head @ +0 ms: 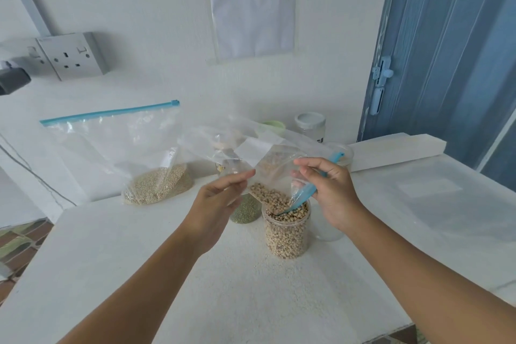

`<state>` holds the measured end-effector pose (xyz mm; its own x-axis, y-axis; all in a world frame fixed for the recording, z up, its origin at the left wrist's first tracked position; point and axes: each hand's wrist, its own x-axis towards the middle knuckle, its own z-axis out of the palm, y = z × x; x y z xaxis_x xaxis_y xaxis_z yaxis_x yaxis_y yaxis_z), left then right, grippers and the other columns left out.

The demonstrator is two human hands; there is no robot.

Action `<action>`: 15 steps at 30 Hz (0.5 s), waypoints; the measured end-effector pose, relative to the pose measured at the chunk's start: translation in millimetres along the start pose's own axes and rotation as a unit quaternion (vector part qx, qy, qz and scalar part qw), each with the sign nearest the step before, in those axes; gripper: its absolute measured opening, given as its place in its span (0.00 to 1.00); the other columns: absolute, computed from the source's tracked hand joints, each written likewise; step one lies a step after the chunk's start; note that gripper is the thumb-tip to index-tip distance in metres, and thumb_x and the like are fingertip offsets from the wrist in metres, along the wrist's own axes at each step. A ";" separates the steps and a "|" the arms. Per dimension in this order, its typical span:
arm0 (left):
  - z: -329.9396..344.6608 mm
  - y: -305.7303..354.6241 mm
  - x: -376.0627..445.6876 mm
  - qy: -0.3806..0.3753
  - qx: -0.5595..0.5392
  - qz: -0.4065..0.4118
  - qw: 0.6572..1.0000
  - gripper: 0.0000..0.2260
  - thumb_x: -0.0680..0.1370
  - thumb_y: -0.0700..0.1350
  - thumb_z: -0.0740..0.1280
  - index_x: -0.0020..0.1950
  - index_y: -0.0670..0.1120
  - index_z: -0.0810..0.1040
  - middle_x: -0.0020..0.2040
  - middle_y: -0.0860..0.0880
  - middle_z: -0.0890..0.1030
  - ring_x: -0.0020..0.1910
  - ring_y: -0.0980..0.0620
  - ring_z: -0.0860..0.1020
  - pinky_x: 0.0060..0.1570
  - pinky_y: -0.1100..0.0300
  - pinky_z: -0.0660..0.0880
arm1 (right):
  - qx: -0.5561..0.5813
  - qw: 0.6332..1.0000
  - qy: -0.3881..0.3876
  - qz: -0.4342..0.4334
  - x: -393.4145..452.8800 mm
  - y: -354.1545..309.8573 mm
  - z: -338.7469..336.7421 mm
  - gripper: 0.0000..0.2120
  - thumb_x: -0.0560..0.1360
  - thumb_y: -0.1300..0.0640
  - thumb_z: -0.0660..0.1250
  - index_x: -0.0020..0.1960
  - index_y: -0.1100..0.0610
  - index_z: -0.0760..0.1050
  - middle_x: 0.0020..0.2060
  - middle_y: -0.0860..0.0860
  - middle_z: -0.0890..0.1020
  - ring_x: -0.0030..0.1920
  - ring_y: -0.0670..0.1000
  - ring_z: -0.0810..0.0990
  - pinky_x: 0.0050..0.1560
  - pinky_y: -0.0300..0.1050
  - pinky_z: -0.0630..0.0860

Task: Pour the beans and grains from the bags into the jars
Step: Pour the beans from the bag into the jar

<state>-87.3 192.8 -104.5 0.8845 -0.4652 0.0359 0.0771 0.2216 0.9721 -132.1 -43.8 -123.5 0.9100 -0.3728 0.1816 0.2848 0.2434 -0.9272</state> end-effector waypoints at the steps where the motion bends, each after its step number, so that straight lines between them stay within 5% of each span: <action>1: 0.0 -3.4 0.3 -0.013 0.004 -0.012 1.000 0.13 0.77 0.42 0.70 0.59 0.50 0.88 0.66 0.54 0.83 0.72 0.56 0.75 0.75 0.48 0.67 | 0.001 1.000 0.000 0.000 0.3 0.0 0.4 0.09 0.80 0.70 0.67 0.52 0.61 0.84 0.50 0.52 0.88 0.50 0.53 0.88 0.49 0.42 0.83; 9: 11.3 -1.5 14.2 0.008 0.032 0.014 0.999 0.13 0.84 0.34 0.63 0.64 0.41 0.83 0.62 0.49 0.86 0.63 0.52 0.82 0.60 0.60 0.80 | -0.036 0.999 0.006 -0.015 1.6 4.6 -2.0 0.09 0.77 0.65 0.72 0.54 0.56 0.86 0.58 0.50 0.86 0.60 0.56 0.85 0.65 0.61 0.79; 15: 13.7 1.2 13.8 0.007 0.058 0.015 0.998 0.12 0.84 0.34 0.64 0.61 0.41 0.84 0.63 0.47 0.85 0.57 0.54 0.84 0.54 0.60 0.80 | -0.109 0.993 -0.038 -0.018 -5.8 9.8 -6.6 0.17 0.74 0.64 0.78 0.58 0.48 0.85 0.62 0.46 0.85 0.63 0.51 0.84 0.71 0.57 0.75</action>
<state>-81.4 174.9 -99.7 0.8923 -0.4471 0.0619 -0.0020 0.1333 0.9911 -136.5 -45.1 -135.8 0.9227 -0.3075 0.2325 0.2530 0.0281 -0.9670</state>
